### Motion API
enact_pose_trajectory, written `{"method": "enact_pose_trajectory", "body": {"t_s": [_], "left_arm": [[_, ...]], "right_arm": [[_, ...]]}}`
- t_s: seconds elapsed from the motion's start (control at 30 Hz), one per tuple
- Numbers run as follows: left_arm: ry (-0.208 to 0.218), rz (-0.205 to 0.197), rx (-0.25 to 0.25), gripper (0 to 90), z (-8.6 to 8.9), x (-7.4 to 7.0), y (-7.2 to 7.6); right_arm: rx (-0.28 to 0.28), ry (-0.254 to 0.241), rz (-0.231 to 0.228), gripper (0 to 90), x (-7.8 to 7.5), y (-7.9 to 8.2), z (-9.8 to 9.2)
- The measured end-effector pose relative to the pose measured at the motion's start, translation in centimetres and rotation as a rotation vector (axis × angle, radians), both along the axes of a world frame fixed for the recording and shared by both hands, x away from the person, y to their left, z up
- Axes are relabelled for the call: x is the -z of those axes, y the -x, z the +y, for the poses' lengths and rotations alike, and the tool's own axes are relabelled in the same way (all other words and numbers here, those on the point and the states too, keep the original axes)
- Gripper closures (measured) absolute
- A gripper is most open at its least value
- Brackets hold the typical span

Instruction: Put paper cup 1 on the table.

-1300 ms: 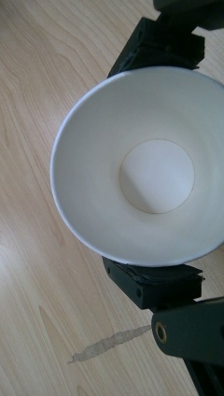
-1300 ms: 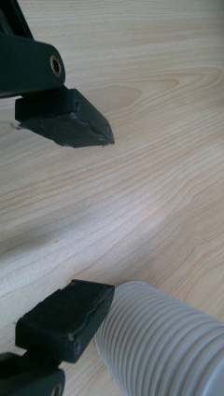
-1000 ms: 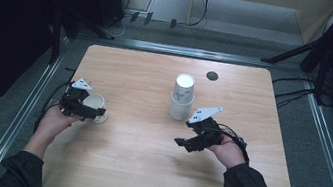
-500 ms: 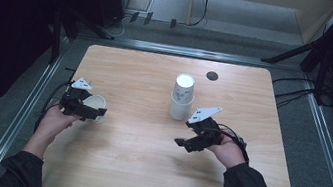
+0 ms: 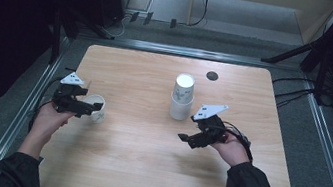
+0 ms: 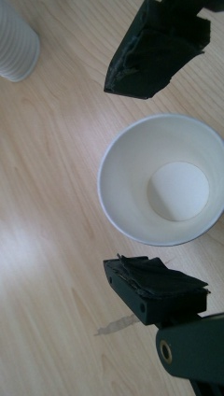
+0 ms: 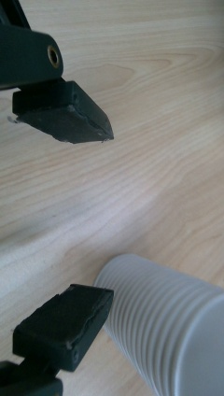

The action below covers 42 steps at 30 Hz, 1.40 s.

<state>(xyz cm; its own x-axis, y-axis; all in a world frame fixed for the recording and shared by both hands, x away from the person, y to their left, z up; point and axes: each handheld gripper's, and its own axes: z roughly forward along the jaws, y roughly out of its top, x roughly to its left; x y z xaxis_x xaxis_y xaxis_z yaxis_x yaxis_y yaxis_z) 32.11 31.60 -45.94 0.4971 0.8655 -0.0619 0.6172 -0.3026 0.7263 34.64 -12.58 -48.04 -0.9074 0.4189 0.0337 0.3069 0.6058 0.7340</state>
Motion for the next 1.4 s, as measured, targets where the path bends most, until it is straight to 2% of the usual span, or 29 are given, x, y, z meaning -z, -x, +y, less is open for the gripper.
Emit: {"method": "enact_pose_trajectory", "body": {"t_s": [0.07,0.13,0.27,0.37,0.57,0.63,0.8,0.9,0.97,1.0,1.1,1.23,1.33,1.37,1.4], "left_arm": [[0.008,-0.007,0.001,13.4,0.0,-0.5,0.3],[0.003,-0.013,0.01,13.4,-0.2,-0.9,0.7],[-0.007,-0.022,0.04,13.4,-1.0,-1.5,1.5],[0.004,-0.022,0.073,13.8,-1.9,-1.9,2.2],[0.007,-0.029,0.137,13.9,-4.2,-2.4,3.5],[0.013,-0.031,0.156,13.8,-4.9,-2.5,3.9],[0.025,-0.015,0.192,13.9,-6.4,-2.2,4.4],[0.027,-0.004,0.212,14.0,-7.2,-1.9,4.6],[0.028,0.002,0.228,14.0,-7.7,-1.7,4.8],[0.032,0.002,0.235,14.0,-8.0,-1.6,4.9],[0.05,0.014,0.246,14.2,-8.8,-1.5,5.2],[0.028,0.019,0.286,14.2,-10.1,-1.2,5.6],[0.018,0.026,0.312,14.2,-10.8,-0.9,5.7],[0.013,0.027,0.319,14.2,-11.0,-0.7,5.7],[0.011,0.031,0.327,14.2,-11.1,-0.5,5.7]], "right_arm": [[0.007,-0.003,0.008,18.0,0.0,-0.3,-0.1],[0.01,0.012,0.0,17.2,-0.1,-0.5,-0.2],[0.032,0.049,0.018,13.9,-0.5,-1.0,-0.2],[0.063,0.025,0.036,13.9,-1.0,-1.6,-0.4],[0.046,-0.023,0.054,13.9,-2.0,-2.4,-0.7],[0.045,-0.027,0.039,13.9,-2.2,-2.6,-0.5],[0.03,-0.012,0.028,13.6,-2.5,-3.4,-0.2],[0.045,0.002,0.022,13.6,-2.6,-4.0,-0.2],[0.036,-0.033,0.038,13.7,-2.7,-4.3,-0.4],[0.037,-0.031,0.042,14.0,-2.7,-4.4,-0.5],[0.037,0.017,0.011,17.7,-2.8,-4.8,-0.5],[0.028,0.024,0.003,19.9,-2.6,-5.6,-0.7],[0.032,-0.019,0.018,20.6,-2.7,-6.2,-1.0],[0.038,-0.021,0.026,20.6,-2.8,-6.4,-1.1],[0.042,-0.009,0.01,20.6,-2.9,-6.6,-1.1]]}}
